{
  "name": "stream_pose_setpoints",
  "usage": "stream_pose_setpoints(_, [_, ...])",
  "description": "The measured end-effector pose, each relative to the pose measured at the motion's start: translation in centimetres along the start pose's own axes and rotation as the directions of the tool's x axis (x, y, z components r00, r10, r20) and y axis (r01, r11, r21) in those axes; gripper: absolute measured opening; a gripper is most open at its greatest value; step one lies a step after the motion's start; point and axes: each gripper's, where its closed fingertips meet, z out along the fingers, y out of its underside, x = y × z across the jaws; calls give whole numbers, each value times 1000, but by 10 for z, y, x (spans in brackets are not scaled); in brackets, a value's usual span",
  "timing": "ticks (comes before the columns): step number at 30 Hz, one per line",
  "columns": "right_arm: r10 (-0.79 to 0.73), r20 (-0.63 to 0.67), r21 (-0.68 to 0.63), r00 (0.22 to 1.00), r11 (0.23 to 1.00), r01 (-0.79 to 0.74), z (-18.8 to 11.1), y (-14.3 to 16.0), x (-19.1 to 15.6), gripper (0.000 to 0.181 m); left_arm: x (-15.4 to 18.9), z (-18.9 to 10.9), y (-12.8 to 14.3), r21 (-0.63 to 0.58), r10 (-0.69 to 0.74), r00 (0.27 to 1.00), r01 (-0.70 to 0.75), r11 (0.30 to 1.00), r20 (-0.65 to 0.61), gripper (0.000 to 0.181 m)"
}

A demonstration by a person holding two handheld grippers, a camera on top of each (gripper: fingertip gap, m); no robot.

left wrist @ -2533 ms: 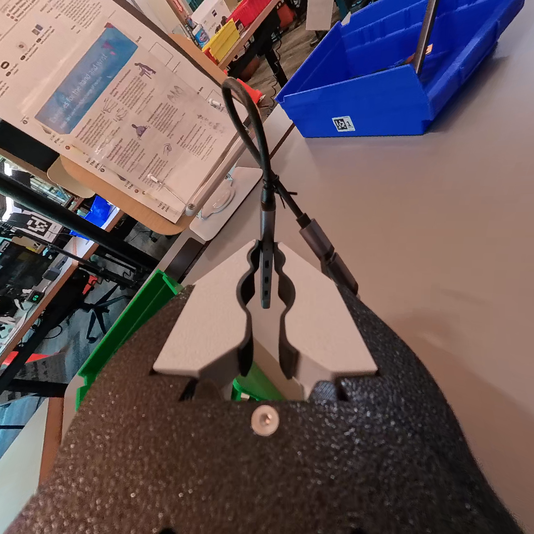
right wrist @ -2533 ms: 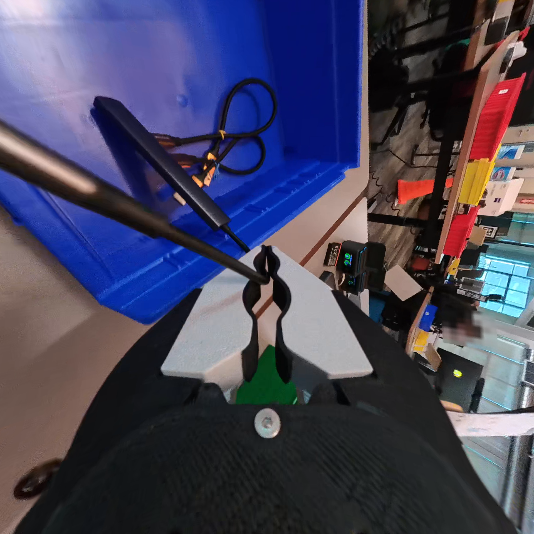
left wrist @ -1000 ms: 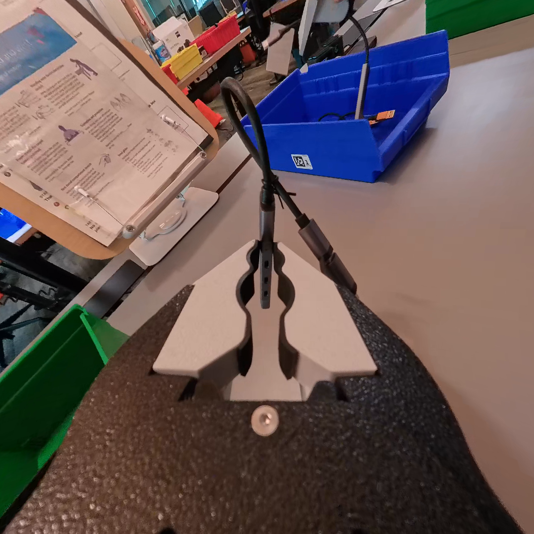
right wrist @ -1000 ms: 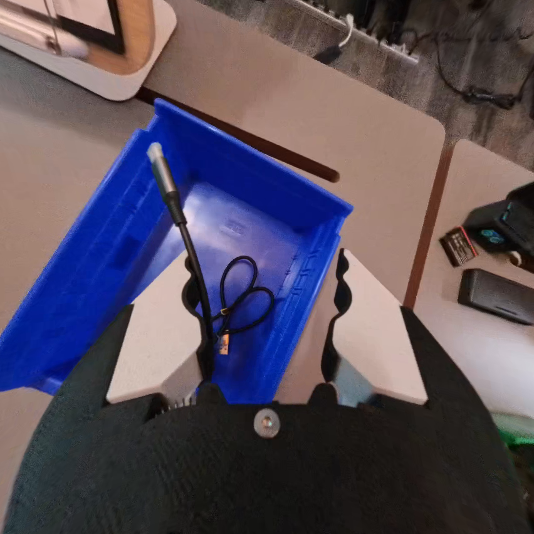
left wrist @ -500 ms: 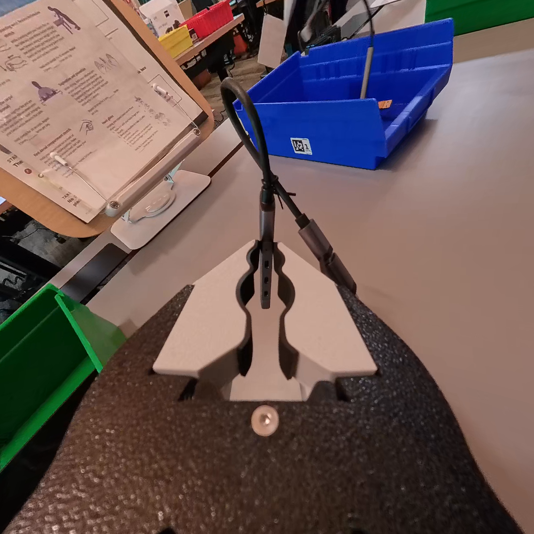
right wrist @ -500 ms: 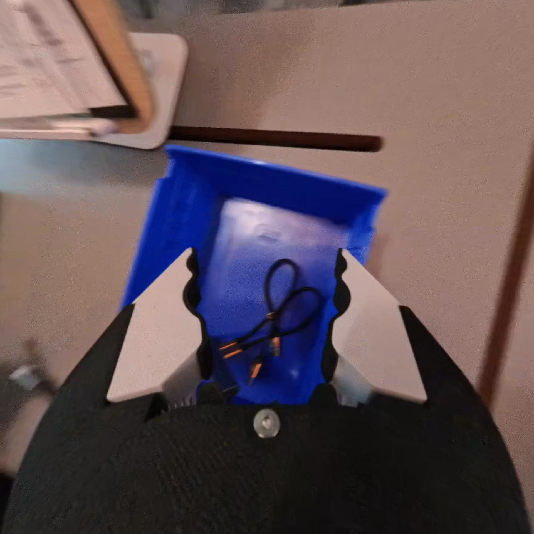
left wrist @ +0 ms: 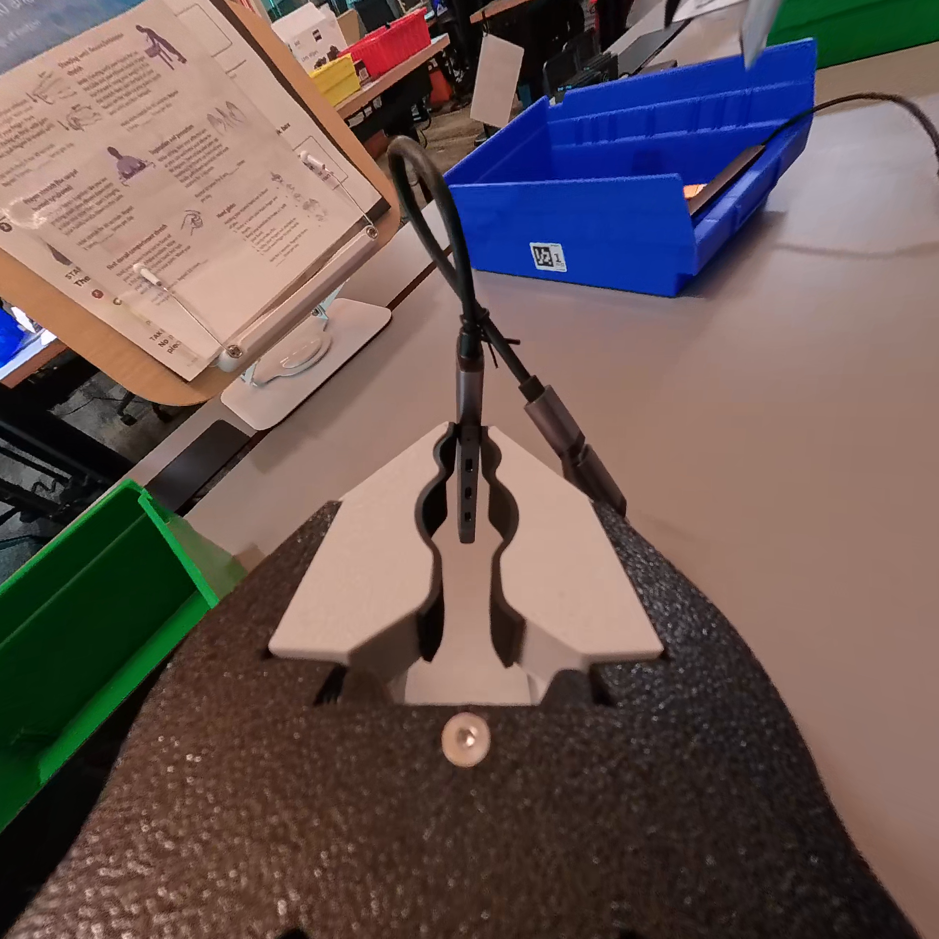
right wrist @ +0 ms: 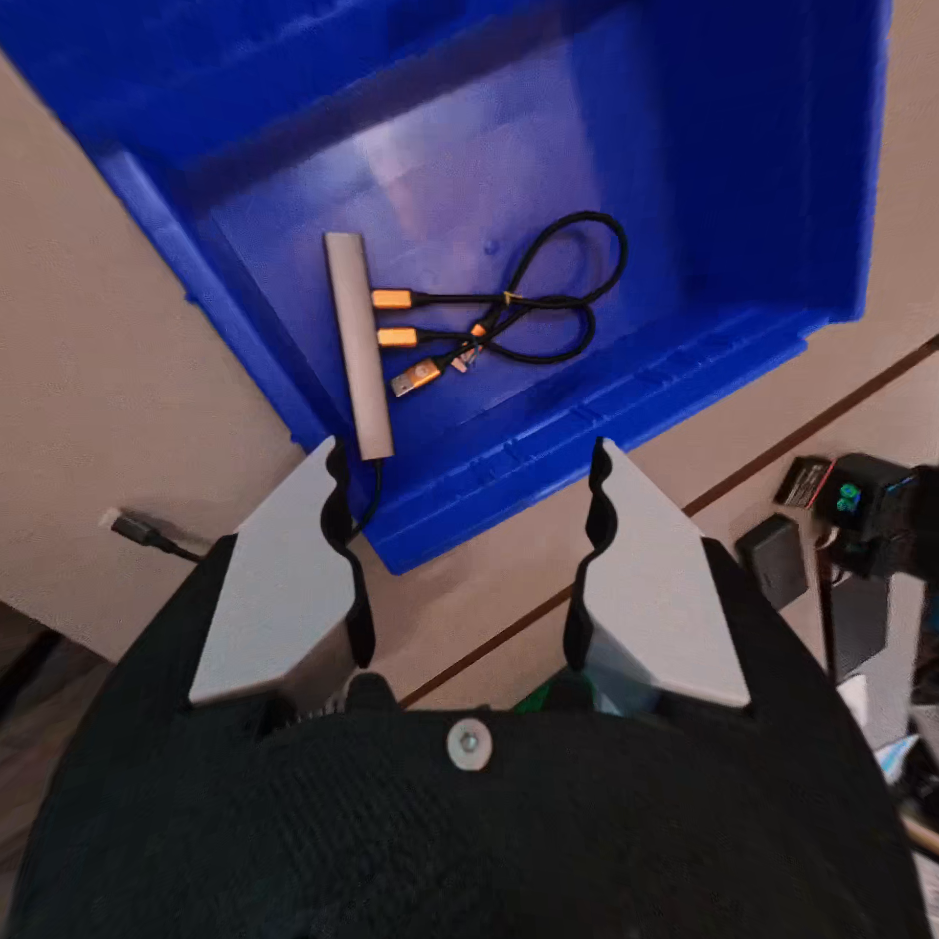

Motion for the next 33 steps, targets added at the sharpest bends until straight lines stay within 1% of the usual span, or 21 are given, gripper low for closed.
stream_pose_setpoints(2, [-114,-5,19,993,993,114,9,-1,-26,70,3,2,-5,17,-6,1000,6,1000,-11,7])
stream_pose_setpoints(3, [-129,-13,20,992,991,130,16,-3,-32,64,5,4,-8,25,-8,1000,8,1000,-19,7])
stream_pose_setpoints(5, [-126,-29,2,992,992,127,32,-8,-35,64,9,10,-15,42,-11,1000,13,999,-28,7])
stream_pose_setpoints(7, [-112,28,-65,993,991,114,51,-7,-39,67,15,16,-22,60,-22,999,24,998,-42,7])
stream_pose_setpoints(10, [-87,86,-128,992,987,98,74,-13,-42,70,24,19,-31,88,-21,999,25,996,-48,7])
stream_pose_setpoints(13, [-20,206,-220,978,973,66,94,-7,-58,60,29,16,-31,94,-19,999,23,995,-36,7])
stream_pose_setpoints(15, [-67,179,-253,982,961,111,102,-3,-53,46,27,12,-28,102,-30,999,33,994,-25,7])
stream_pose_setpoints(17, [-113,180,-264,977,951,158,99,-6,-51,44,24,8,-26,99,-42,999,44,994,-23,7])
stream_pose_setpoints(18, [-147,132,-240,980,955,175,97,-13,-43,30,20,6,-25,103,-48,999,49,993,-15,7])
stream_pose_setpoints(19, [-169,26,-200,985,965,171,91,-27,-26,19,18,3,-25,112,-56,998,56,992,-9,7])
stream_pose_setpoints(20, [-156,-77,-156,985,977,142,81,-42,-7,15,16,2,-25,120,-65,998,66,991,-12,7])
stream_pose_setpoints(21, [-113,-127,-96,985,990,101,70,-55,5,13,15,1,-24,125,-74,997,76,989,-17,7])
stream_pose_setpoints(23, [18,-182,75,983,997,-5,53,-86,28,9,13,0,-22,127,-85,996,86,988,-19,7])
stream_pose_setpoints(25, [184,-268,233,946,965,-122,39,-107,61,8,12,-1,-21,126,-83,996,85,988,-18,7])
stream_pose_setpoints(26, [251,-306,298,918,941,-158,34,-114,76,8,12,-2,-22,127,-81,997,82,989,-15,7])
stream_pose_setpoints(27, [291,-347,361,892,919,-160,31,-120,87,8,11,-3,-22,129,-80,997,81,988,-12,7])
stream_pose_setpoints(28, [296,-360,422,885,898,-128,31,-129,90,8,11,-4,-22,132,-82,997,83,988,-12,7])
stream_pose_setpoints(29, [279,-315,455,907,883,-114,40,-135,83,8,11,-5,-23,136,-86,996,87,987,-14,7])
stream_pose_setpoints(31, [246,-118,429,962,886,-174,69,-136,52,9,11,-6,-23,140,-94,995,96,985,-19,7])
stream_pose_setpoints(32, [228,-83,409,970,895,-176,78,-134,43,15,12,-7,-22,140,-94,995,96,985,-22,7])
stream_pose_setpoints(33, [214,-95,394,972,905,-161,82,-130,40,29,13,-7,-21,139,-92,995,95,986,-25,7])
